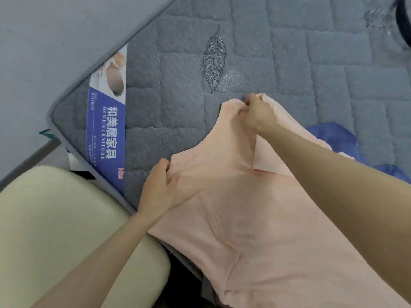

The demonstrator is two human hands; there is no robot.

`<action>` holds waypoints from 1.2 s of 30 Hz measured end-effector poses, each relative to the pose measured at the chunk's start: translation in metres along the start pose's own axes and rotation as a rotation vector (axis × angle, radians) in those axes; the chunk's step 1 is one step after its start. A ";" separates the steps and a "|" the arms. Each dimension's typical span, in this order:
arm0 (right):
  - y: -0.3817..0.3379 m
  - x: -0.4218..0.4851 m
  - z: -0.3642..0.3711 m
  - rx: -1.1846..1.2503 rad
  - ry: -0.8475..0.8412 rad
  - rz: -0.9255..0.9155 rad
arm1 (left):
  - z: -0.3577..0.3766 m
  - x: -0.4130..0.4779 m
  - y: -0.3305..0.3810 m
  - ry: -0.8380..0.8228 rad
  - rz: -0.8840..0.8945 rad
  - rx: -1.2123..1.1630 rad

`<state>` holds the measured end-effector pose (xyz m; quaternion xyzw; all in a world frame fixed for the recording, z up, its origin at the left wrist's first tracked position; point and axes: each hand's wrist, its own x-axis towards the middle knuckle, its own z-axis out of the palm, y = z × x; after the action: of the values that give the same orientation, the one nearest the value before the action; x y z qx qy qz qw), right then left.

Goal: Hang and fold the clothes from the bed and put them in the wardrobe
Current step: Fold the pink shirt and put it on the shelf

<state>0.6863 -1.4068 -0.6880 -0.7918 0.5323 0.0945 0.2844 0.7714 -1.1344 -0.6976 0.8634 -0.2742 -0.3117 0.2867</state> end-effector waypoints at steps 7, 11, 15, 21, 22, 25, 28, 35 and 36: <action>0.031 -0.058 -0.018 0.244 0.364 -0.102 | -0.003 -0.031 0.033 -0.053 0.177 0.007; 0.072 -0.099 -0.025 0.388 0.527 -0.077 | 0.025 -0.074 0.061 -0.220 0.351 0.115; 0.124 -0.139 -0.024 0.473 0.566 -0.025 | 0.072 -0.125 0.080 -0.340 0.463 0.132; 0.209 -0.186 -0.038 0.334 0.607 -0.050 | 0.146 -0.189 0.090 -0.326 0.436 0.142; 0.223 -0.193 -0.041 0.319 0.612 -0.046 | 0.159 -0.198 0.092 -0.331 0.433 0.155; 0.266 -0.211 -0.044 0.331 0.621 0.005 | 0.193 -0.230 0.098 -0.377 0.446 0.206; 0.305 -0.223 -0.039 0.350 0.476 0.143 | 0.218 -0.254 0.109 -0.405 0.481 0.358; 0.319 -0.210 -0.032 0.939 0.273 0.481 | 0.185 -0.243 0.093 -0.053 0.633 0.614; 0.312 -0.204 -0.033 0.979 0.242 0.505 | 0.176 -0.241 0.087 -0.075 0.625 0.673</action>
<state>0.3164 -1.3493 -0.6777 -0.4209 0.7158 -0.1898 0.5239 0.4656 -1.0938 -0.6603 0.7724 -0.6177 -0.1351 0.0607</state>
